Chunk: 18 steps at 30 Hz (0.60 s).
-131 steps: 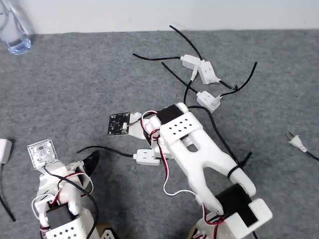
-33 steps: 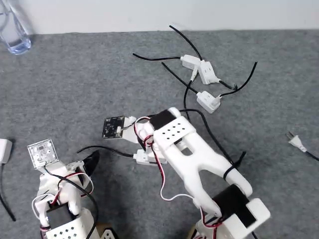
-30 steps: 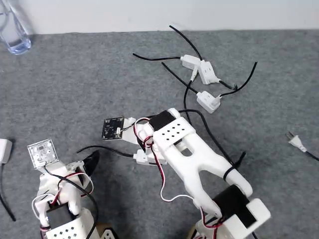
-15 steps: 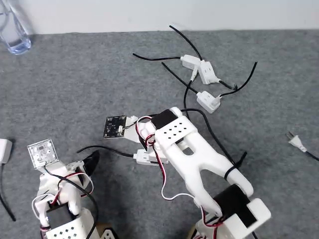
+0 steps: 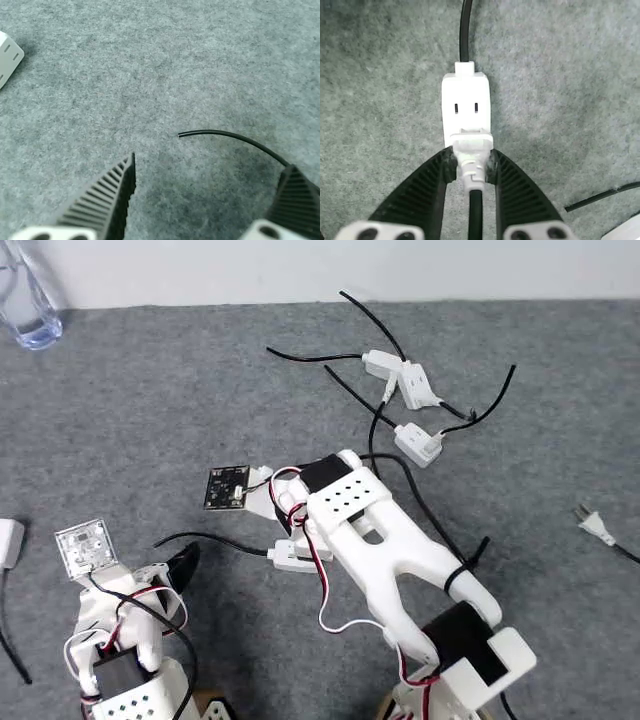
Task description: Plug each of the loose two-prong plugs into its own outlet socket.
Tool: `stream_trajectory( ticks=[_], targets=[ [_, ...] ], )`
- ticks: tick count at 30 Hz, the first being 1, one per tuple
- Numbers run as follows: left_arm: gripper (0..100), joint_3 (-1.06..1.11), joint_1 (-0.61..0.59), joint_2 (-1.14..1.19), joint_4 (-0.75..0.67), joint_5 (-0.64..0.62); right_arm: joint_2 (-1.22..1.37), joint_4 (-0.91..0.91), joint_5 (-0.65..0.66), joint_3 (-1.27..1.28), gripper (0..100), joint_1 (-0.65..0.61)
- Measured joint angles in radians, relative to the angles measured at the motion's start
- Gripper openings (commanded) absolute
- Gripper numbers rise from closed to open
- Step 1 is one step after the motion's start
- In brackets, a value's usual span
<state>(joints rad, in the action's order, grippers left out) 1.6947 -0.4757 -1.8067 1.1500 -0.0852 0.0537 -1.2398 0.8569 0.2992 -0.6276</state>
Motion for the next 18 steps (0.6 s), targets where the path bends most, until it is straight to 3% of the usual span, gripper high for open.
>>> stream_trajectory(
  ticks=[18],
  targets=[
    [42, 0.000, 0.000, 0.000, 0.000, 0.002, 0.006, -0.080, -0.002, -0.015, 0.8, 0.005]
  ],
)
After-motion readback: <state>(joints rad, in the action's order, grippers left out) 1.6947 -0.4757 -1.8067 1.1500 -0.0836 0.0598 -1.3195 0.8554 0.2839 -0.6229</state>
